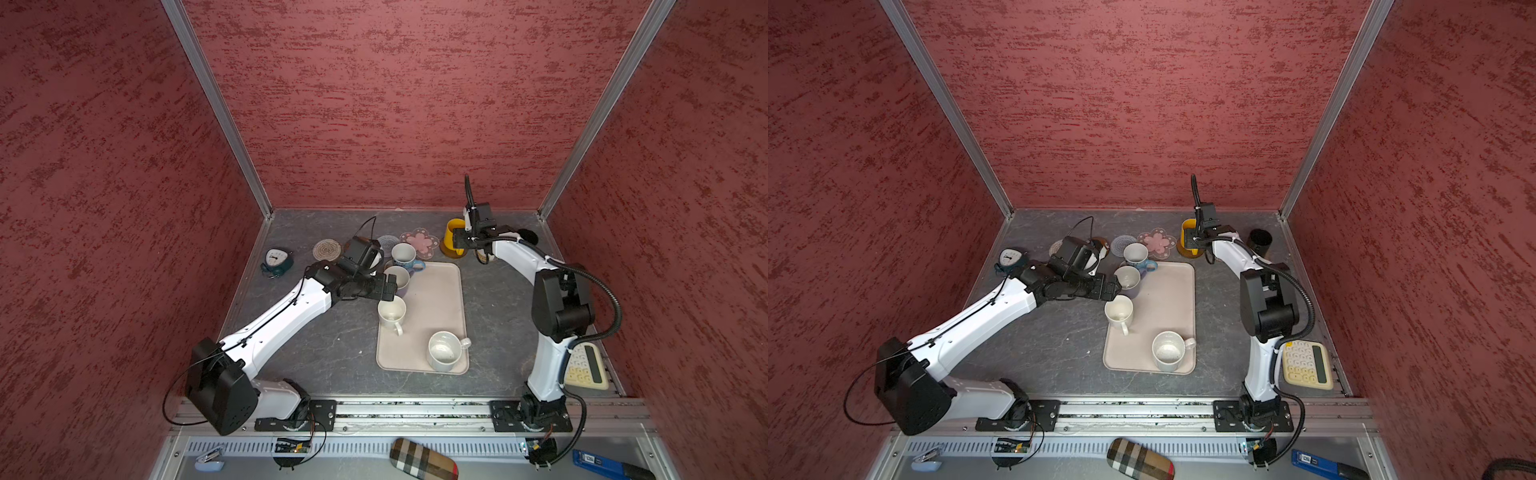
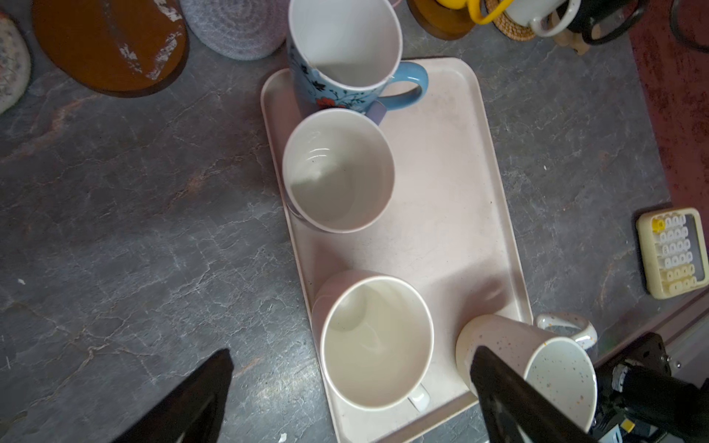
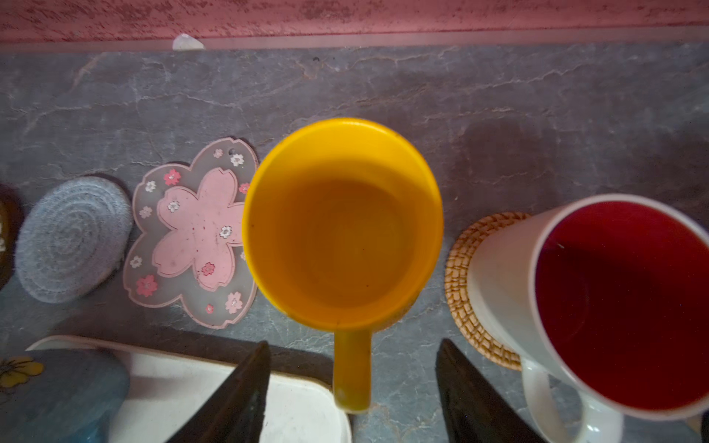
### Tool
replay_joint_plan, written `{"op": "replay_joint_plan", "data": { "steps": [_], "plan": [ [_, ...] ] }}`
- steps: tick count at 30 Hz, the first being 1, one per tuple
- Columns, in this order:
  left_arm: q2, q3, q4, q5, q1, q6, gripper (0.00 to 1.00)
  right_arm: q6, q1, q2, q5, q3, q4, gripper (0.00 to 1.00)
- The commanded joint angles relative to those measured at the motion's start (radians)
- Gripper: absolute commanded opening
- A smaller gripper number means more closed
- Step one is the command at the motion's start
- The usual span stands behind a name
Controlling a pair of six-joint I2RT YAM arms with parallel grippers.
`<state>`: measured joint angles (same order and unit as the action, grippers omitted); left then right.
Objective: Place cups on coasters
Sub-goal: Place the cup on the coaster, then move the cup to the tray.
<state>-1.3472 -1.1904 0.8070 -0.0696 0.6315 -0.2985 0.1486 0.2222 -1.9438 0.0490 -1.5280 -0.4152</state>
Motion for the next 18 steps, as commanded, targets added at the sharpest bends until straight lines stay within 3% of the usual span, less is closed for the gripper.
{"op": "replay_joint_plan", "data": {
  "steps": [1,11,17,18],
  "plan": [
    [0.037,-0.029,0.086,0.037,0.060,0.024,0.88,-0.003,-0.003,0.091,-0.001,0.015,-0.010,0.74],
    [0.091,0.045,0.117,0.027,0.287,-0.051,0.30,0.049,-0.002,0.380,-0.093,0.247,-0.158,0.78],
    [0.115,0.165,0.024,0.004,0.408,-0.123,0.01,0.138,0.006,0.595,-0.187,0.450,-0.178,0.73],
    [0.117,0.193,-0.005,-0.004,0.426,-0.138,0.00,0.150,0.010,0.619,-0.205,0.475,-0.178,0.73]
  ]
}}
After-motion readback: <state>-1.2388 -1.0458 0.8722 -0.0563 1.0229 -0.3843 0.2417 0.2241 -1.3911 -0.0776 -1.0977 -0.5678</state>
